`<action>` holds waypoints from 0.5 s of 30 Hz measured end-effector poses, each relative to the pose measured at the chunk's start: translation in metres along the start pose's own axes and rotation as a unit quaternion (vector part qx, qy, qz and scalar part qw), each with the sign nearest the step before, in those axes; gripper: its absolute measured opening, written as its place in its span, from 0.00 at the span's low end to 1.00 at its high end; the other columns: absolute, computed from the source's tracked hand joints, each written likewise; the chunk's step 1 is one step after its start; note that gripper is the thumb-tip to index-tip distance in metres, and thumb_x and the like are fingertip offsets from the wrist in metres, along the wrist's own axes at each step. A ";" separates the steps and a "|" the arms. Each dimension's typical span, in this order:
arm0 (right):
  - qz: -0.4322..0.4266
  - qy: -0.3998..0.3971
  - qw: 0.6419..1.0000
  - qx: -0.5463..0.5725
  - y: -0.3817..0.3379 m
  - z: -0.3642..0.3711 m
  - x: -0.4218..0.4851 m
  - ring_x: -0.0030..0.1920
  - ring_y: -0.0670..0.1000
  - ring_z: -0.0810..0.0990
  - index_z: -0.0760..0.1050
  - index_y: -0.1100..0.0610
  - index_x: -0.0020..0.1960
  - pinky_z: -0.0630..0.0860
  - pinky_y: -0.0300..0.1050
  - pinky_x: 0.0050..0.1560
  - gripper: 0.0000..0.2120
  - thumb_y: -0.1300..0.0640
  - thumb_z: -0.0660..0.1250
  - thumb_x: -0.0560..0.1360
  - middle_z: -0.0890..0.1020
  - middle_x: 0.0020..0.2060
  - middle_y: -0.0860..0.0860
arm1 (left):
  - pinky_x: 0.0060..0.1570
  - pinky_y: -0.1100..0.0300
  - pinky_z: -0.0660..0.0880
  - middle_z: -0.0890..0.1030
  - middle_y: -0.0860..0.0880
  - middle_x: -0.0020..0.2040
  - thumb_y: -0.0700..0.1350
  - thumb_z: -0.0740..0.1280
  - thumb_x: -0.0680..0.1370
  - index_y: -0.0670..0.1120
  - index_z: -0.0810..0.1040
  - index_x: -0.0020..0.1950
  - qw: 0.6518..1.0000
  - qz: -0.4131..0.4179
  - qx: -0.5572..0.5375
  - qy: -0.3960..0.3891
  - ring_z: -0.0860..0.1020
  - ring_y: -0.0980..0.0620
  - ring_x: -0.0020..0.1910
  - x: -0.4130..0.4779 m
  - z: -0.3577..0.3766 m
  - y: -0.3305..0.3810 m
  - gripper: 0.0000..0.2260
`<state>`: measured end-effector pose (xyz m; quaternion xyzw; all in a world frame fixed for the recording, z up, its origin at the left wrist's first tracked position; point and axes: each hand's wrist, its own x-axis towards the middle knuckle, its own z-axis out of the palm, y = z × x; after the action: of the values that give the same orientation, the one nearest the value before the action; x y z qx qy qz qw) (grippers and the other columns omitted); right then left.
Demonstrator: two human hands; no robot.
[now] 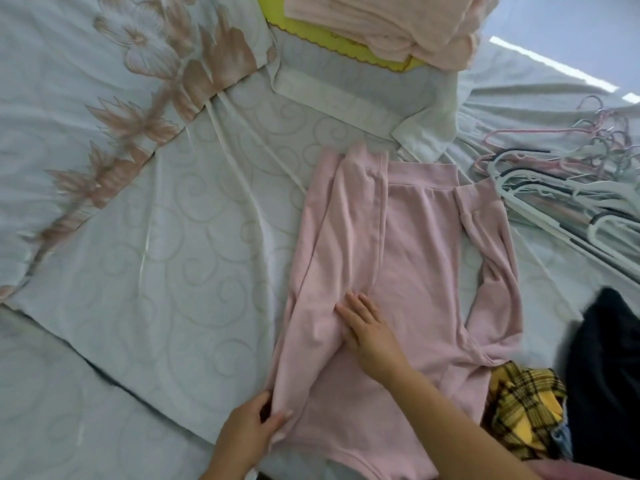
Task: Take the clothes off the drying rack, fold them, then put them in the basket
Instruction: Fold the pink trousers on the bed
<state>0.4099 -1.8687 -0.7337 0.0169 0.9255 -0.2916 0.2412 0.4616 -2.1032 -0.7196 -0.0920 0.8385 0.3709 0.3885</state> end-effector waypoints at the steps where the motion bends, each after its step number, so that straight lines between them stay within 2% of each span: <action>1: 0.012 0.006 0.999 0.046 0.001 -0.009 0.001 0.75 0.54 0.56 0.64 0.54 0.73 0.50 0.42 0.73 0.31 0.38 0.45 0.78 0.60 0.75 0.52 | 0.38 0.66 0.70 0.77 0.57 0.38 0.57 0.70 0.71 0.60 0.73 0.47 0.998 0.022 0.036 0.043 0.75 0.60 0.38 0.002 0.000 0.006 0.08; 2: 0.033 0.045 0.995 0.086 0.003 -0.019 0.000 0.73 0.56 0.59 0.66 0.57 0.71 0.54 0.43 0.72 0.25 0.46 0.52 0.79 0.63 0.73 0.54 | 0.39 0.63 0.71 0.75 0.55 0.43 0.60 0.67 0.69 0.54 0.73 0.51 0.991 0.057 0.062 0.100 0.75 0.56 0.40 0.005 0.003 0.011 0.16; 3: 0.071 0.119 0.983 0.122 0.012 -0.029 -0.002 0.71 0.58 0.62 0.69 0.59 0.69 0.57 0.47 0.71 0.22 0.52 0.57 0.77 0.65 0.71 0.57 | 0.39 0.60 0.73 0.75 0.52 0.45 0.61 0.63 0.68 0.49 0.73 0.54 0.979 0.105 0.089 0.149 0.75 0.52 0.41 0.010 0.005 0.015 0.21; 5: 0.205 0.263 0.934 0.132 0.040 -0.052 -0.016 0.70 0.59 0.62 0.69 0.60 0.68 0.58 0.53 0.70 0.21 0.57 0.62 0.76 0.65 0.70 0.58 | 0.37 0.58 0.76 0.76 0.47 0.46 0.58 0.59 0.68 0.48 0.72 0.54 0.937 0.217 0.177 0.210 0.75 0.51 0.42 0.022 0.014 0.028 0.20; 7: 0.373 0.302 0.871 0.108 0.076 -0.074 -0.037 0.72 0.60 0.57 0.63 0.61 0.70 0.55 0.57 0.71 0.27 0.58 0.66 0.74 0.60 0.72 0.59 | 0.38 0.62 0.73 0.73 0.50 0.46 0.55 0.58 0.69 0.51 0.69 0.52 0.910 0.279 0.235 0.197 0.71 0.55 0.42 0.033 0.023 0.045 0.14; 9: 0.485 0.285 0.815 0.139 0.111 -0.084 -0.059 0.70 0.63 0.60 0.60 0.64 0.71 0.59 0.57 0.69 0.31 0.59 0.68 0.72 0.60 0.71 0.62 | 0.43 0.61 0.69 0.73 0.50 0.45 0.54 0.59 0.69 0.52 0.68 0.50 0.918 0.291 0.227 0.146 0.69 0.54 0.42 0.040 0.034 0.063 0.12; 11: 0.516 0.251 0.781 0.246 0.134 -0.086 -0.071 0.60 0.62 0.69 0.66 0.67 0.66 0.70 0.54 0.60 0.25 0.61 0.68 0.72 0.67 0.64 0.63 | 0.41 0.65 0.68 0.75 0.51 0.44 0.52 0.61 0.71 0.52 0.70 0.50 0.949 0.255 0.171 0.073 0.71 0.57 0.41 0.040 0.047 0.086 0.09; 12: 0.497 0.242 0.767 0.325 0.140 -0.086 -0.075 0.53 0.60 0.74 0.70 0.68 0.61 0.74 0.51 0.52 0.19 0.62 0.66 0.73 0.72 0.57 0.62 | 0.41 0.65 0.69 0.74 0.52 0.44 0.51 0.63 0.74 0.51 0.72 0.49 0.964 0.226 0.137 0.027 0.71 0.58 0.41 0.037 0.054 0.099 0.07; 14: 0.436 0.238 0.720 0.485 0.134 -0.095 -0.078 0.38 0.54 0.78 0.75 0.67 0.51 0.75 0.44 0.38 0.07 0.65 0.63 0.75 0.78 0.40 0.58 | 0.44 0.63 0.70 0.74 0.55 0.41 0.49 0.66 0.75 0.49 0.76 0.48 0.976 0.195 0.091 -0.041 0.72 0.60 0.39 0.034 0.071 0.120 0.05; 15: 0.406 0.234 0.698 0.541 0.125 -0.102 -0.076 0.34 0.52 0.77 0.75 0.64 0.46 0.73 0.42 0.34 0.04 0.66 0.61 0.76 0.77 0.37 0.57 | 0.43 0.63 0.70 0.74 0.57 0.40 0.50 0.68 0.74 0.49 0.76 0.47 0.977 0.194 0.057 -0.069 0.73 0.61 0.38 0.033 0.080 0.129 0.06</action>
<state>0.4541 -1.7007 -0.6928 0.5862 0.5382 -0.6025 0.0607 0.4286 -1.9522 -0.7055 0.1204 0.8313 0.3958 0.3712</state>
